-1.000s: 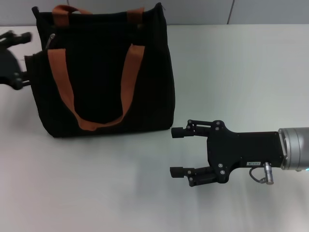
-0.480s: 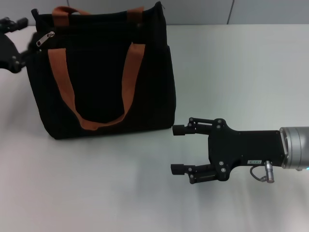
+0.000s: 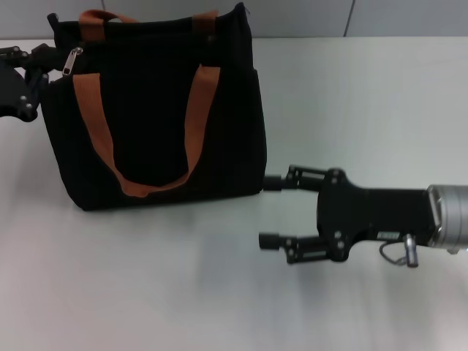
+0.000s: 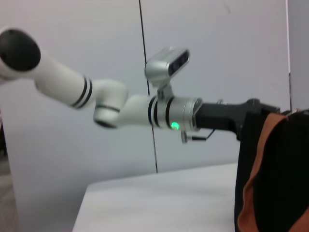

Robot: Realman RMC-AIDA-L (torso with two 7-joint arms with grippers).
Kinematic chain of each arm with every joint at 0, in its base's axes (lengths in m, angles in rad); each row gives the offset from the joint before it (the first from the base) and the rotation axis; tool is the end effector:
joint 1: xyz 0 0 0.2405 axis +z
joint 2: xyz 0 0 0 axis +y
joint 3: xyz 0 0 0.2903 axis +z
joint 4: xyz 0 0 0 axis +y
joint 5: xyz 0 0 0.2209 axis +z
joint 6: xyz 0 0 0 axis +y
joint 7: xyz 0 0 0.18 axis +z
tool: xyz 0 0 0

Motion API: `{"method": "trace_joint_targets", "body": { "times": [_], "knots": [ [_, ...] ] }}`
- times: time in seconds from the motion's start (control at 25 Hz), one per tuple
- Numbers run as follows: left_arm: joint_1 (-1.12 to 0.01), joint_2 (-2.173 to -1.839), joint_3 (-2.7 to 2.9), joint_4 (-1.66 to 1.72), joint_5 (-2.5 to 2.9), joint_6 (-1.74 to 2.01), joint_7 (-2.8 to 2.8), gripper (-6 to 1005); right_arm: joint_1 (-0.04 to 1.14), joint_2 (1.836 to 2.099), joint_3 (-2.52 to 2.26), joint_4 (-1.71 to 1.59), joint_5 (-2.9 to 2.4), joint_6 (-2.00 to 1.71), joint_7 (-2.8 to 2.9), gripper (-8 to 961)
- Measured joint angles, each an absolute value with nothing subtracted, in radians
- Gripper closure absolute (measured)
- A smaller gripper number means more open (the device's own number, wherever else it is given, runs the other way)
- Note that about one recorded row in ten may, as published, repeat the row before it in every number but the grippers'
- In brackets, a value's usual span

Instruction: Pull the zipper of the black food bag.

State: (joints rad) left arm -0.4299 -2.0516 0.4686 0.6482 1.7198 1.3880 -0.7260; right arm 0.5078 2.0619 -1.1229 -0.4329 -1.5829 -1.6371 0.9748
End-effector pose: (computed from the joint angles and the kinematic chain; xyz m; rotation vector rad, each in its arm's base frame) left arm -0.3361 0.3916 0.0399 -2.1447 -0.0635 -0.5467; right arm 0.2438 0.3131 -0.0963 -2.8874 0.1829 1.0051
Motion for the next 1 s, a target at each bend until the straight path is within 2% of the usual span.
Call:
{"method": "trace_joint_targets", "body": {
  "times": [0.24,0.68,1.0],
  "knots": [
    [-0.415,-2.064,0.47,0.613,1.637,1.433,-0.722,981,0.559,2.081,-0.931,-0.418,-1.509,-1.779,1.194,148],
    [-0.417,-2.067,0.476,0.558,1.58,1.456,-0.721,985,0.754,2.08,-0.934,-0.425,-1.422,-1.691,1.606,150],
    [-0.436,-2.066,0.465,0.542,1.572,1.457,-0.721,980,0.968,2.077,-1.119,-0.455,-1.435,-1.357,1.826,151]
  ]
}}
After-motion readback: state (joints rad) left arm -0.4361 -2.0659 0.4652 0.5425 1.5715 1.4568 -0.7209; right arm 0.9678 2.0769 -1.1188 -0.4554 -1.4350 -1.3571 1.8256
